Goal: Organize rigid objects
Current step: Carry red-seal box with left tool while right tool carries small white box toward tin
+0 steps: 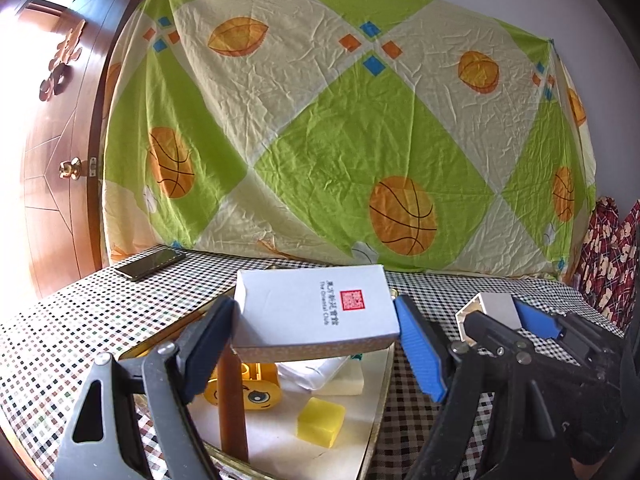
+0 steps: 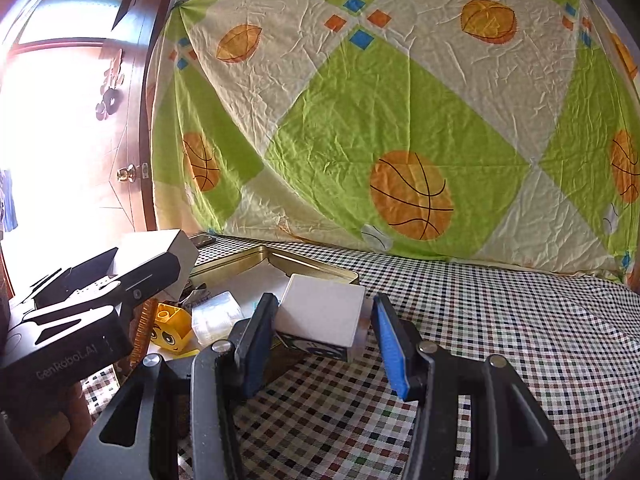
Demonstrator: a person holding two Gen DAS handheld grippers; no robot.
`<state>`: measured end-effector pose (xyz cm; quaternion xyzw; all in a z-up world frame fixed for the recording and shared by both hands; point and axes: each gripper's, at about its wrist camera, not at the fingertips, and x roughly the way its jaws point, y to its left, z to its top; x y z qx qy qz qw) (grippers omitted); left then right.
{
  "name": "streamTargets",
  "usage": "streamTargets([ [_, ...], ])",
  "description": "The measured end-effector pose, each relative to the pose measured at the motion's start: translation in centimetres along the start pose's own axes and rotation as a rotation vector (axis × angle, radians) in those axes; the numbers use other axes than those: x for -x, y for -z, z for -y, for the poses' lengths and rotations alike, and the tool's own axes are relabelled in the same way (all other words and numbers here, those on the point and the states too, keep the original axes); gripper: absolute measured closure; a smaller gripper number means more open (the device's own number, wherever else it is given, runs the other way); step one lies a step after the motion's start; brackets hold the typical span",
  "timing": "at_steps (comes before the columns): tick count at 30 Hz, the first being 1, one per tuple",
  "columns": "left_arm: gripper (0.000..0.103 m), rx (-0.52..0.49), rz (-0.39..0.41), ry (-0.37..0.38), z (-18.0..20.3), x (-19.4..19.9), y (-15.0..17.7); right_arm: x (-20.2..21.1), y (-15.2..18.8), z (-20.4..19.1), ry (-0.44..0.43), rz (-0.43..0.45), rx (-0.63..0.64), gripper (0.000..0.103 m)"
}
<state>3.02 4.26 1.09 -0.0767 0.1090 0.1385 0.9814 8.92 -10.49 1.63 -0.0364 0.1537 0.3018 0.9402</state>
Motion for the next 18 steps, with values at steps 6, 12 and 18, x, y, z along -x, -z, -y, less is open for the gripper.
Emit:
streamTargets([
  [6,0.022,0.008,0.001,-0.012,-0.8,0.0,0.0,-0.4,-0.1,-1.0,-0.022,-0.006,0.006,0.052],
  [12,0.022,0.014,-0.002,-0.03,-1.8,-0.1,-0.1,-0.7,-0.1,-2.1,-0.038,-0.009,0.022,0.052],
  [18,0.021,0.019,-0.006,-0.043,-2.6,-0.3,0.0,-0.9,-0.1,-3.0,-0.05,-0.011,0.034,0.052],
])
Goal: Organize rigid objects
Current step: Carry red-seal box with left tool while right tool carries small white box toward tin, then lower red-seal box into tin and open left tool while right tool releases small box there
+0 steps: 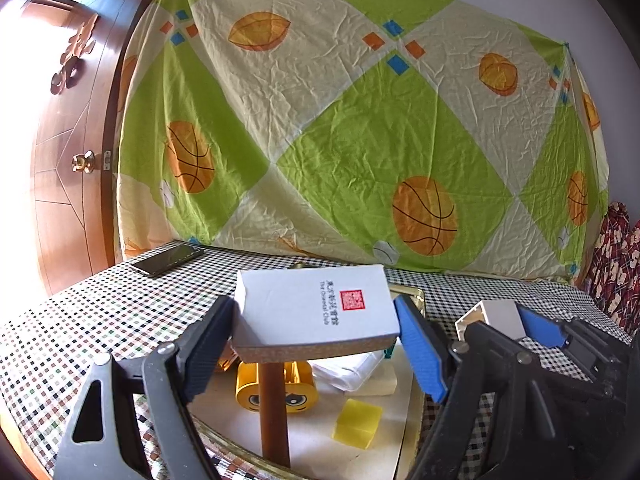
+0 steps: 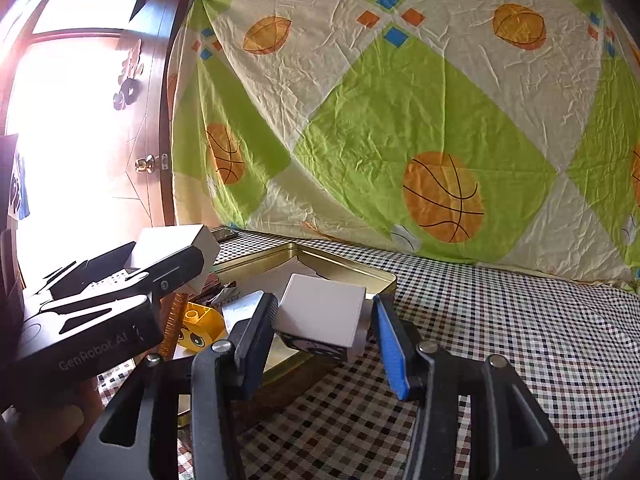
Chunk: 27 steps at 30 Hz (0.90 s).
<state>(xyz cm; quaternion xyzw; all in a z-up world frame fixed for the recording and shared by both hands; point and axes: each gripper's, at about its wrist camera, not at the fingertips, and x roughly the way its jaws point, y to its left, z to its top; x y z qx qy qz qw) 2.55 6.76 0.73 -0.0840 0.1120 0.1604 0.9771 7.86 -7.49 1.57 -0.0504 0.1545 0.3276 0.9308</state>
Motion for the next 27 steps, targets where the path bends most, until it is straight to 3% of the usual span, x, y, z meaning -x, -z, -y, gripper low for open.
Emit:
streamTargets([
  [22,0.021,0.036,-0.009,-0.063,-4.0,-0.4,-0.2,-2.0,-0.5,-3.1,-0.037,-0.036,0.063,0.052],
  [27,0.021,0.031,-0.045,-0.063,-4.5,-1.3,-0.5,-3.0,-0.7,-3.5,-0.048,-0.061,0.075,0.052],
])
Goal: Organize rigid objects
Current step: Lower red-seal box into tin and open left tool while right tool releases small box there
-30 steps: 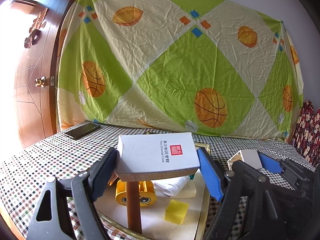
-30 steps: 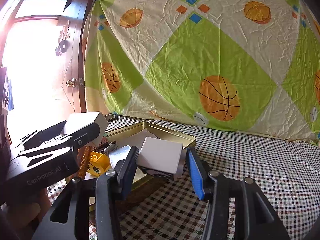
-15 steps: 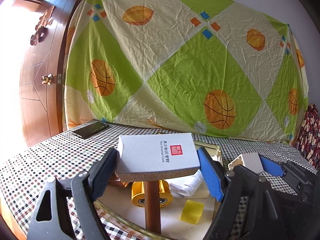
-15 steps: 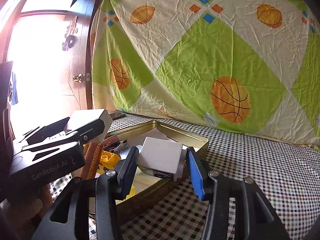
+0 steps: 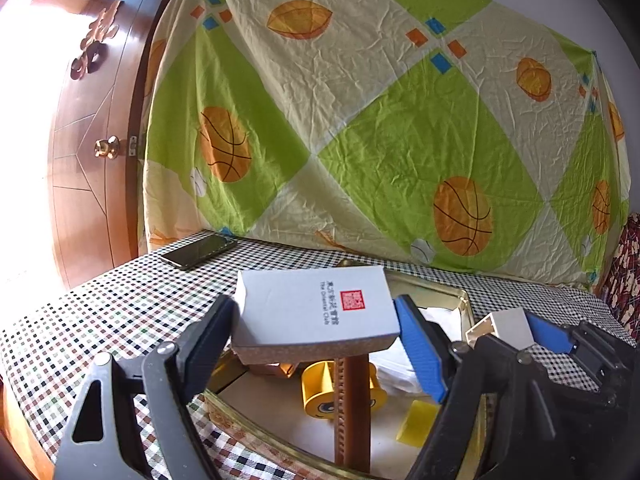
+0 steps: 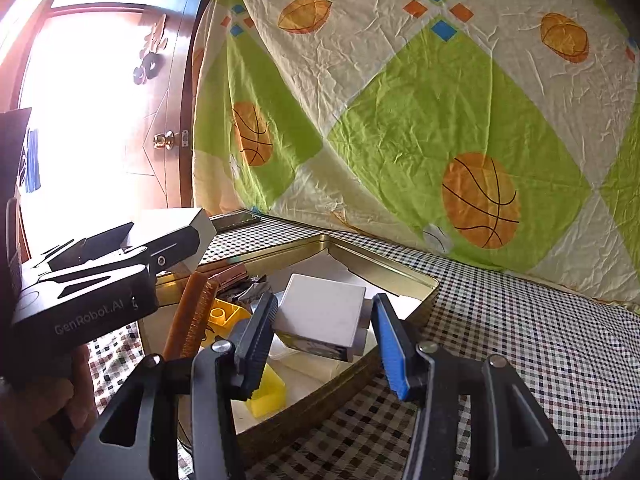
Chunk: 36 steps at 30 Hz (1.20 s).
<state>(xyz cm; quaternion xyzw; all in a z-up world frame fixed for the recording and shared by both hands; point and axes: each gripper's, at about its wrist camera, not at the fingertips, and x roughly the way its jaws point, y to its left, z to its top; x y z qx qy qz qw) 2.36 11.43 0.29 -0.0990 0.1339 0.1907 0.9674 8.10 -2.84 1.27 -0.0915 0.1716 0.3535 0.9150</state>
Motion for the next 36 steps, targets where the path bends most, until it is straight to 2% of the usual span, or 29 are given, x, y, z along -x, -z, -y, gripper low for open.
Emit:
streamTargets([
  [15,0.021,-0.096,-0.128,0.039,1.0,-3.9,-1.3,-6.5,-2.4,3.1,-0.009,-0.184,-0.119,0.052],
  [22,0.021,-0.154,-0.215,0.043,1.8,-6.9,-1.2,-8.8,-2.4,4.2,-0.004,-0.243,-0.163,0.052],
  [29,0.02,-0.173,-0.26,0.033,1.7,-8.1,-0.8,-9.7,-1.8,4.4,-0.004,-0.276,-0.176,0.052],
  [31,0.013,-0.172,-0.256,0.03,1.7,-8.0,-0.9,-9.7,-1.8,4.3,-0.007,-0.276,-0.173,0.049],
  [32,0.012,-0.173,-0.253,0.025,1.8,-7.9,-1.0,-9.7,-1.8,4.3,-0.009,-0.277,-0.174,0.044],
  [36,0.005,-0.163,-0.254,0.028,1.6,-7.7,-1.0,-9.3,-1.8,4.5,-0.008,-0.263,-0.191,0.04],
])
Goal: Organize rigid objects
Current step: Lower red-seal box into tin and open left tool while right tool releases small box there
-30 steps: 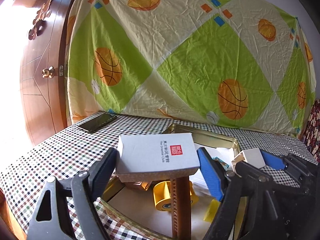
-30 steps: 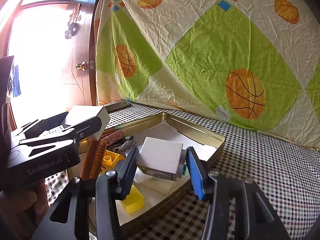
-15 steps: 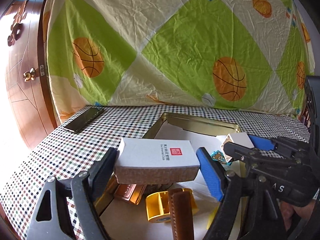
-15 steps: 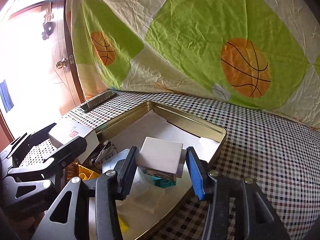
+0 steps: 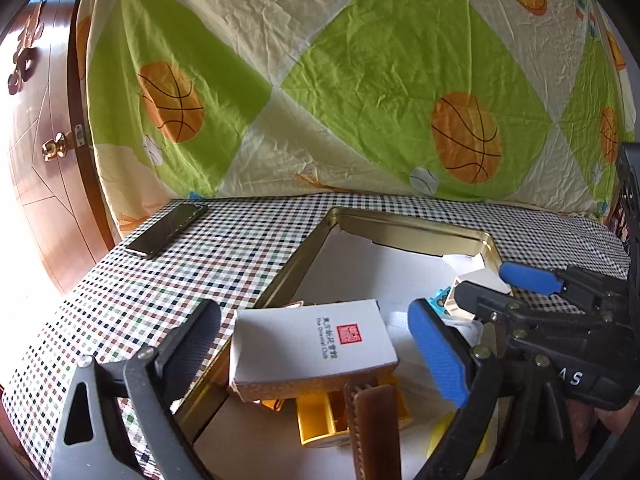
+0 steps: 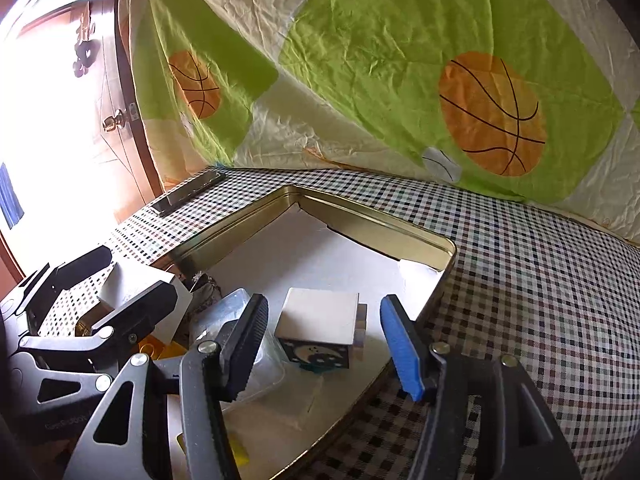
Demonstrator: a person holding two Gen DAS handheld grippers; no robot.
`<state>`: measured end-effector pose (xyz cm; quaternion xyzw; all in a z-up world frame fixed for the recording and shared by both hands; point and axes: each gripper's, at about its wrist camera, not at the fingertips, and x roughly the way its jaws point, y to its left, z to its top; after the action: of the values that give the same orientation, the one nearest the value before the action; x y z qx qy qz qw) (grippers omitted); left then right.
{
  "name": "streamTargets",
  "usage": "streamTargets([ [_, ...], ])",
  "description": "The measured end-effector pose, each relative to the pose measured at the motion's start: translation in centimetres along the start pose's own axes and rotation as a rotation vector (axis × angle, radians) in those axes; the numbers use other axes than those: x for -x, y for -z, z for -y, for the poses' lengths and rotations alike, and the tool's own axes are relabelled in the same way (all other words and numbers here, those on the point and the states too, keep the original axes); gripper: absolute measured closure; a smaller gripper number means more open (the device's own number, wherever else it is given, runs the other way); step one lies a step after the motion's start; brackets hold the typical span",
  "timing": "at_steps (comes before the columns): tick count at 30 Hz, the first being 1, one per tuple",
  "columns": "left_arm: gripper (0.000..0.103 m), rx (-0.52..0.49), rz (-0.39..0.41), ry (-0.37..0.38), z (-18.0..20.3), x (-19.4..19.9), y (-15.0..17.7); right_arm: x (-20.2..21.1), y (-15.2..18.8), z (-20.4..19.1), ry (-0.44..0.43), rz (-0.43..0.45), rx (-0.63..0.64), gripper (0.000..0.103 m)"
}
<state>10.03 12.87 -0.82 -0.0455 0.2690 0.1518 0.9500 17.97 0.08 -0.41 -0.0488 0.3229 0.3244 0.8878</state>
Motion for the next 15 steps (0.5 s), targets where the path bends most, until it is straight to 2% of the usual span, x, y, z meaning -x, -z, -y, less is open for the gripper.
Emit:
streamTargets([
  [4,0.0,0.021,0.016,0.011,-0.1,0.8,0.3,1.1,0.3,0.2,-0.002,0.03,-0.021,0.035],
  [9,0.0,0.053,0.044,0.011,-0.5,2.3,0.8,3.0,0.9,0.2,-0.009,0.075,-0.023,0.024],
  [15,0.0,0.085,0.079,0.017,-1.2,4.8,1.1,6.0,1.5,-0.9,0.0,0.141,0.008,0.021],
])
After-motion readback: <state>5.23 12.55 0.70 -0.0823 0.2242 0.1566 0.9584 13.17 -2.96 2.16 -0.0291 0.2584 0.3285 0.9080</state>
